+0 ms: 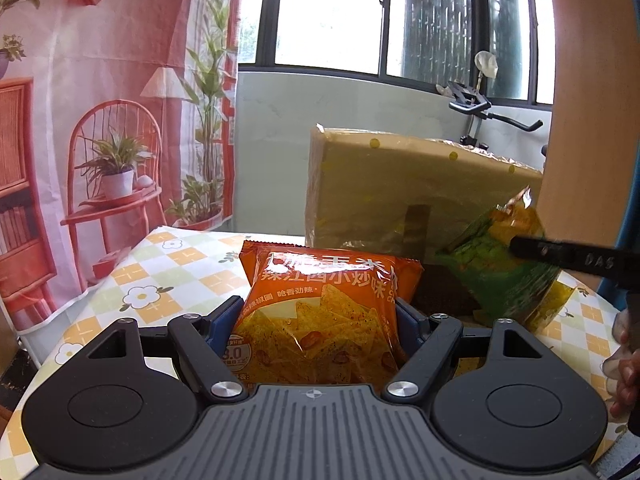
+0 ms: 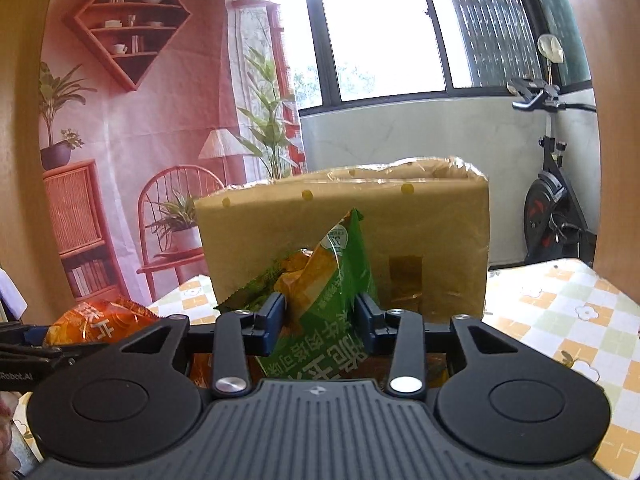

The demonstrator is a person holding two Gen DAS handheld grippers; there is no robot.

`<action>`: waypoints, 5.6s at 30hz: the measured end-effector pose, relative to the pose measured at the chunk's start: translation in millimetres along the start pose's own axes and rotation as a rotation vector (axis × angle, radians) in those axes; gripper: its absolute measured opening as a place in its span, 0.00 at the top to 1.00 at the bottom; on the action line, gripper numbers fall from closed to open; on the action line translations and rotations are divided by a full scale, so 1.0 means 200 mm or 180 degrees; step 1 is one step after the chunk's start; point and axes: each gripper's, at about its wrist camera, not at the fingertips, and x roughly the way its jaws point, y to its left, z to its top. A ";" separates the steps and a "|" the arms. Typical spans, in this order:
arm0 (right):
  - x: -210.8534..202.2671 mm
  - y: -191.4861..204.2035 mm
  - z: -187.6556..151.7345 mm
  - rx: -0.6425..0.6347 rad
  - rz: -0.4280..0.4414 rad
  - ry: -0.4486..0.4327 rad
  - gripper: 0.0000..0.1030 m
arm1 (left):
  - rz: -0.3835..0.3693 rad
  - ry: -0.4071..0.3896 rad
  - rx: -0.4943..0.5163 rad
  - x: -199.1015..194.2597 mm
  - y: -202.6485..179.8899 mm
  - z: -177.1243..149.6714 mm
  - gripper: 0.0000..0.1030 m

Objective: Organize snacks
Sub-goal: 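Lift the orange bag with the left gripper while the right grasps and lifts the green-orange bag, then carry both bags over the box and open both grippers to drop them, then move the left gripper to an orange bag while the right approaches the yellow bag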

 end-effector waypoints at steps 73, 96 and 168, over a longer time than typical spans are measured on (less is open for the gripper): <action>-0.03 -0.05 0.26 -0.0028 0.0222 0.0112 0.34 | -0.0354 -0.0543 0.0046 -0.08 0.00 0.40 0.22; 0.60 -0.32 0.75 -0.0097 -0.0271 -0.0001 0.33 | -0.0670 -0.0330 -0.0159 0.72 -0.18 1.00 0.22; 0.22 -0.61 -0.09 -0.0001 -0.0759 0.0844 0.16 | -0.0627 0.0985 -0.0297 0.65 0.23 0.30 0.15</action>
